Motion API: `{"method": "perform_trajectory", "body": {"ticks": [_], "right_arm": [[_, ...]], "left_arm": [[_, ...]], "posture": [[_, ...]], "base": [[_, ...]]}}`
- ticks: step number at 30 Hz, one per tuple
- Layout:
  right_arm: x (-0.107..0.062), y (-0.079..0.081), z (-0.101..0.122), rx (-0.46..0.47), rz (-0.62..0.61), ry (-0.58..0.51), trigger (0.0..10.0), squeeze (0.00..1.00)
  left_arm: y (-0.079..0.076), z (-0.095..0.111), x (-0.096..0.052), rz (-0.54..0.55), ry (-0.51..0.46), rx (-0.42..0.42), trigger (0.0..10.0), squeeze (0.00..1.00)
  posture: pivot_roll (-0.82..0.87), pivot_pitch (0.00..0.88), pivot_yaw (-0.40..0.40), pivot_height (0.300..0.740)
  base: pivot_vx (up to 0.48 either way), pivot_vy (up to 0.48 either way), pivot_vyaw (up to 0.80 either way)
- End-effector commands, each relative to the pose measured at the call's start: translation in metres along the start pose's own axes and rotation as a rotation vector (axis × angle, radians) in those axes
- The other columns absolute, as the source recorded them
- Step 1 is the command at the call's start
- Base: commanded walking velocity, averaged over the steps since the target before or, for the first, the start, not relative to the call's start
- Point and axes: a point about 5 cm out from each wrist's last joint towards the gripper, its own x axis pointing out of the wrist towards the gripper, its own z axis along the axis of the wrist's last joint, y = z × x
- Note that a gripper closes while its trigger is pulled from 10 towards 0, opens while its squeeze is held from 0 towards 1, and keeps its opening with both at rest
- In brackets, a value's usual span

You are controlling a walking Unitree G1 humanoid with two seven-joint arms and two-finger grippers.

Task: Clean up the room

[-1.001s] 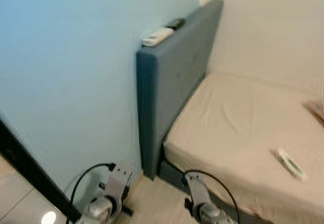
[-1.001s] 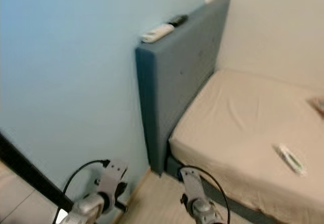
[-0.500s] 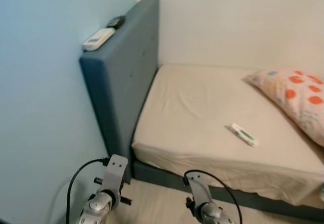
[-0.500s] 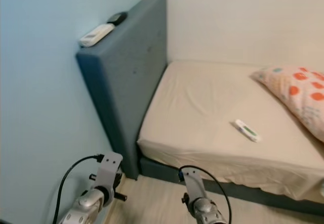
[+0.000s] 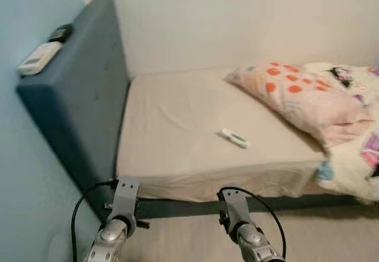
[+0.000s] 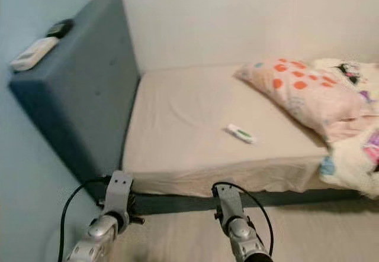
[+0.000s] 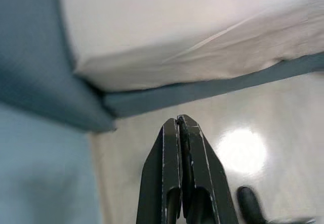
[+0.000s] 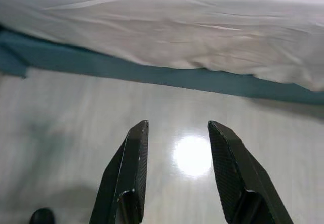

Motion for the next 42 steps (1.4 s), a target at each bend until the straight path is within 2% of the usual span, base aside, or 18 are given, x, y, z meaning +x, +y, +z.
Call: {"method": "perform_trajectory", "body": {"ticks": [1,6,20,27,33,34,42], "right_arm": [[-0.001,0.005,0.000,0.015,0.010,-0.010,10.0,0.00],[-0.001,0.010,0.001,-0.020,0.046,-0.030,10.0,0.00],[-0.001,0.012,0.001,-0.019,0.059,-0.033,10.0,0.00],[-0.001,0.012,0.000,-0.025,0.062,-0.034,10.0,0.00],[-0.002,0.012,-0.001,-0.028,0.065,-0.033,10.0,0.00],[-0.002,0.012,-0.001,-0.029,0.066,-0.033,10.0,0.00],[-0.002,0.012,-0.001,-0.029,0.068,-0.029,10.0,0.00]], "left_arm": [[0.006,-0.007,-0.003,0.027,0.018,-0.017,10.0,0.00],[0.009,-0.006,-0.003,0.056,0.006,-0.020,10.0,0.00],[0.014,-0.002,-0.004,0.085,-0.029,-0.018,10.0,0.00],[0.011,0.000,-0.004,0.073,-0.038,-0.016,10.0,0.00],[0.006,0.002,-0.005,0.042,-0.059,-0.062,10.0,0.00],[0.003,0.004,-0.005,0.012,-0.077,-0.057,10.0,0.00],[-0.001,0.006,-0.005,-0.023,-0.089,-0.036,10.0,0.00]], "posture": [[0.05,0.076,-0.003,0.740],[0.05,0.075,-0.002,0.740],[0.04,0.059,-0.006,0.740],[0.04,0.055,-0.006,0.740],[0.04,0.051,-0.006,0.740],[0.04,0.050,-0.006,0.740],[0.04,0.052,-0.006,0.740]], "base": [[0.000,0.000,-0.63],[0.000,0.000,-0.09],[0.000,0.000,0.00],[0.000,0.000,0.00],[0.000,0.000,0.00],[0.000,0.000,0.00],[0.000,0.000,0.00]]}}
